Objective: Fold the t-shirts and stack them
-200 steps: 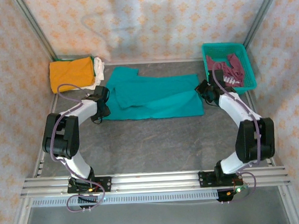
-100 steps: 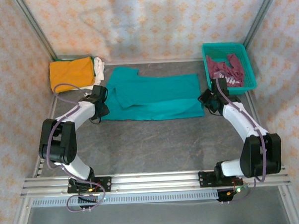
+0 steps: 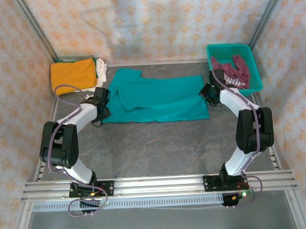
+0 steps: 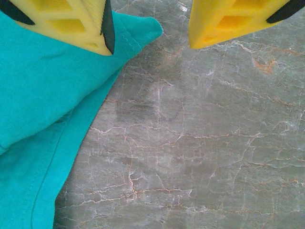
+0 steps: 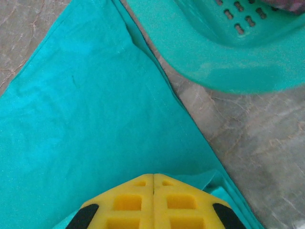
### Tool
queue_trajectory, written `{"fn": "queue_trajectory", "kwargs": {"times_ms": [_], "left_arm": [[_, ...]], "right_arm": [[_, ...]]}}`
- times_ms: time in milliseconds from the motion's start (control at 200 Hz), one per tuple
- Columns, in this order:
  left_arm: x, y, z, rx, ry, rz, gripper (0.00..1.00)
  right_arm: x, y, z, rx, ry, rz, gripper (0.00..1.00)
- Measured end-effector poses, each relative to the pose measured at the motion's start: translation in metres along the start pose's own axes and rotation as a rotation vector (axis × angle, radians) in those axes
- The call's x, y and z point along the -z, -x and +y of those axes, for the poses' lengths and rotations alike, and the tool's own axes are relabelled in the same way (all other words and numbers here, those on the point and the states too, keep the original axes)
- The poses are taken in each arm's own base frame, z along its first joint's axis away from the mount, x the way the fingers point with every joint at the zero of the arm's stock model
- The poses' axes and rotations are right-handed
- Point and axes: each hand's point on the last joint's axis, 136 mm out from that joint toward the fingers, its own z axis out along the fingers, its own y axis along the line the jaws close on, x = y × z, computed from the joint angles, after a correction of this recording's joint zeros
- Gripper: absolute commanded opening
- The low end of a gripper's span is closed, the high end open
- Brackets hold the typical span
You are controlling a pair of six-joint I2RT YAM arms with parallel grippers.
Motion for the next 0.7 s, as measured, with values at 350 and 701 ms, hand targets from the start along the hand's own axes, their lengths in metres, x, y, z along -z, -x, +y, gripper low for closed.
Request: {"fn": "queue_trajectory", "kwargs": {"times_ms": [350, 701], "left_arm": [[-0.007, -0.001, 0.002, -0.012, 0.036, 0.015, 0.45], [0.015, 0.018, -0.015, -0.011, -0.028, -0.037, 0.45]], "right_arm": [[-0.017, 0.016, -0.002, 0.031, -0.070, -0.029, 0.34], [0.023, -0.002, 0.036, 0.155, -0.020, -0.089, 0.19]]}}
